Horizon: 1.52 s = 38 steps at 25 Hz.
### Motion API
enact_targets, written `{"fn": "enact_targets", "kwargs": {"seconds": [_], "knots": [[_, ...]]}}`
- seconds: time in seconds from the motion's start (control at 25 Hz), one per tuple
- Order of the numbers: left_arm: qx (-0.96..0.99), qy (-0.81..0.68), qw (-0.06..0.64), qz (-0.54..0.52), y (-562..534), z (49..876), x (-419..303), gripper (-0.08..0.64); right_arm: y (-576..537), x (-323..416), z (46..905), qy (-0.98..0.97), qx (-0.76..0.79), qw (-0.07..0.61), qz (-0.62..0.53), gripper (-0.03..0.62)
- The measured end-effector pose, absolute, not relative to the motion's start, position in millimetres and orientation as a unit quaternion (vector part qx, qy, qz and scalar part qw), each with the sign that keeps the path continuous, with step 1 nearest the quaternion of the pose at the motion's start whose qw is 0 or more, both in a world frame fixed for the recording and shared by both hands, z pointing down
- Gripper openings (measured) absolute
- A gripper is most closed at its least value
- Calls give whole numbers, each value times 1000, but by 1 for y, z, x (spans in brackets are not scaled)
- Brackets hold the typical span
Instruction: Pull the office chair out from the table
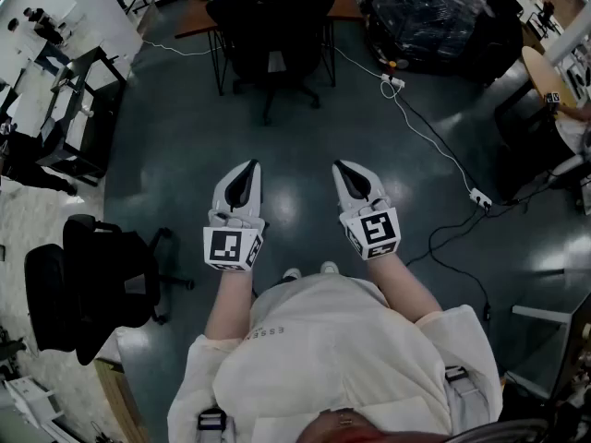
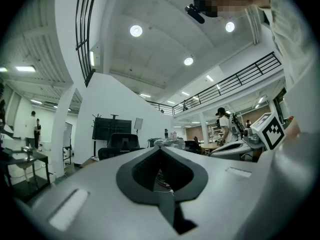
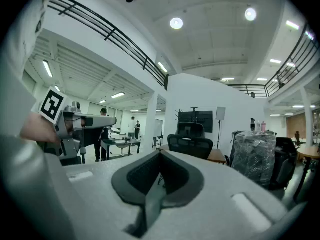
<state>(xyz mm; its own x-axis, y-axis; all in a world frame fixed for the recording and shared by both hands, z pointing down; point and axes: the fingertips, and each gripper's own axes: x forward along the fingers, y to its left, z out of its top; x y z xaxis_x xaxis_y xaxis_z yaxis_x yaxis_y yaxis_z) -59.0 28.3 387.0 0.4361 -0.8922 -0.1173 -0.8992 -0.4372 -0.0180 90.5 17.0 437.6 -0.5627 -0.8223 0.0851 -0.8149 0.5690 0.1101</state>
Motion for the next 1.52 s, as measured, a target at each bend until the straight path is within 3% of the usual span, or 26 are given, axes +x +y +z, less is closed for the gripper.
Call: {"fn": "enact_targets", "kwargs": {"seconds": [0.6,1.12,1.52], "knots": [[-850,524,26,47,24,399,-69,15,11,90,448,-871,487,69,-16,-8],[-844,535,4,43,18,420,-137,16,6,46,463,-859,505,77,-12,-8],[-830,557,-10,28,-63,449,-159,17,-89,34,495,-871,483,92,8,-8]]}}
